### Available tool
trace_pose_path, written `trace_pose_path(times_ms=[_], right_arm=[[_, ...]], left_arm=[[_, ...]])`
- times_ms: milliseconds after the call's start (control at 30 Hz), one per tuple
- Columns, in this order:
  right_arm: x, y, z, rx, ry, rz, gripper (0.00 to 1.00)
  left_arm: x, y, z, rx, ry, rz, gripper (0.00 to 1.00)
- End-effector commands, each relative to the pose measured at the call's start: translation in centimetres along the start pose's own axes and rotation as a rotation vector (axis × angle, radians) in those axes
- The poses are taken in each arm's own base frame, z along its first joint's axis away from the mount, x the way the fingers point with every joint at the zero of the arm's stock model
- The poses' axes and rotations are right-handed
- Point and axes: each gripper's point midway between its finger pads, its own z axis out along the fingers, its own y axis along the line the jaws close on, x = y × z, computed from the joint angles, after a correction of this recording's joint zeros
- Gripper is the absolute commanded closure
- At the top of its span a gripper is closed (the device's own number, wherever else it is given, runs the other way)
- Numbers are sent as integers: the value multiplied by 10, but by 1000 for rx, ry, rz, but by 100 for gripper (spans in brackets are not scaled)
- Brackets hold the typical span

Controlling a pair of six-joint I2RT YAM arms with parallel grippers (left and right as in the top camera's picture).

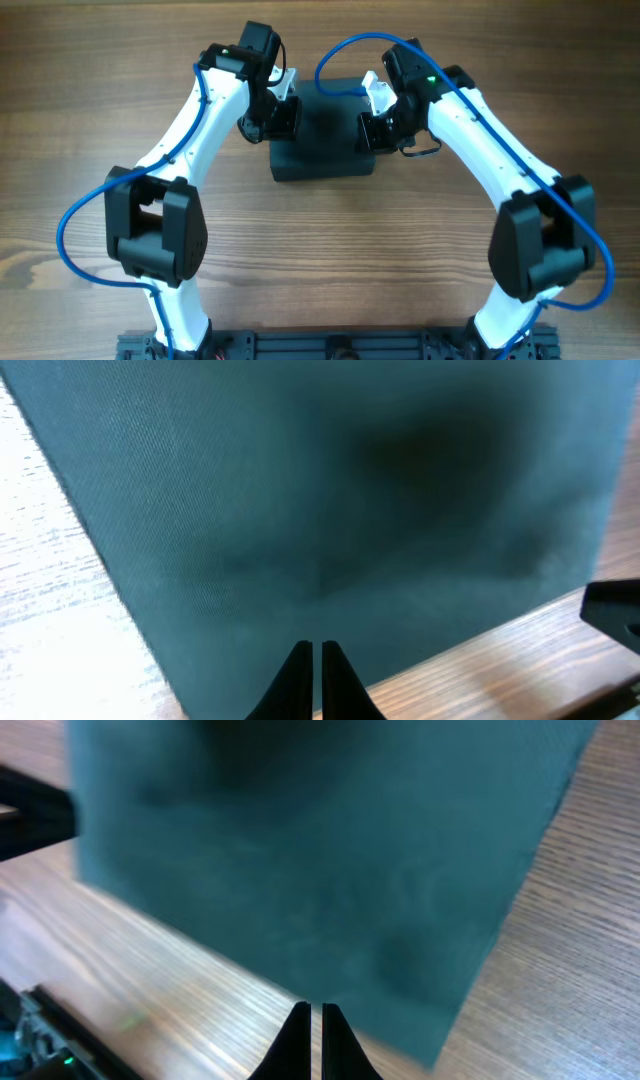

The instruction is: Pack container

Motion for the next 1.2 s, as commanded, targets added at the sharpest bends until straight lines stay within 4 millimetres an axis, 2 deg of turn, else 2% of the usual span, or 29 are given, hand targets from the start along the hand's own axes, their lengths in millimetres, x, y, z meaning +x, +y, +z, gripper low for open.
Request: trace_pose_path(times_ms=[0, 133, 267, 400, 500, 567, 633, 667, 700, 800, 833, 900, 933, 1033, 1067, 1100, 1133, 1167], right_arm=[[4, -19, 27, 45, 57, 5, 96], [-3, -24, 38, 45, 44, -1, 96], [-1, -8, 29, -25, 44, -57, 96], [9, 3, 5, -29, 46, -136, 95], [6, 12, -19, -20, -13, -186, 96], [-4, 14, -50, 57, -112, -221, 96], [-12, 8, -83, 177, -204, -237, 96], [-15, 3, -104, 252, -259, -244, 96], [-19, -3, -141, 374, -357, -248, 96], [-15, -3, -211, 529, -543, -243, 96], [-10, 1, -239, 569, -620, -239, 96], [1, 10, -277, 593, -735, -238, 96], [15, 19, -306, 599, -825, -238, 96], [42, 33, -344, 568, -956, -216, 96], [54, 37, -357, 545, -1006, -190, 96], [59, 39, -362, 542, -1023, -185, 96], [67, 41, -369, 534, -1048, -183, 92], [74, 42, -373, 531, -1061, -184, 82]], left_arm=[[13, 15, 25, -29, 63, -1, 95], [14, 17, 32, -30, 69, -4, 96], [26, 14, 16, -34, 94, -11, 96], [36, 3, -24, -27, 48, 4, 96], [38, -5, -56, -26, -34, 25, 95], [37, 0, -88, -97, -138, 17, 90], [39, 8, -114, -165, -217, 21, 76], [40, 14, -128, -203, -258, 18, 67], [44, 24, -151, -266, -322, 6, 53], [56, 48, -199, -371, -455, -45, 44], [60, 54, -214, -389, -497, -65, 43], [73, 68, -246, -437, -589, -108, 42], [85, 82, -271, -505, -654, -135, 40], [103, 96, -302, -582, -740, -160, 35], [112, 101, -317, -599, -790, -186, 30], [115, 102, -321, -602, -805, -196, 25], [120, 104, -327, -607, -823, -209, 0], [125, 105, -331, -611, -836, -219, 1]])
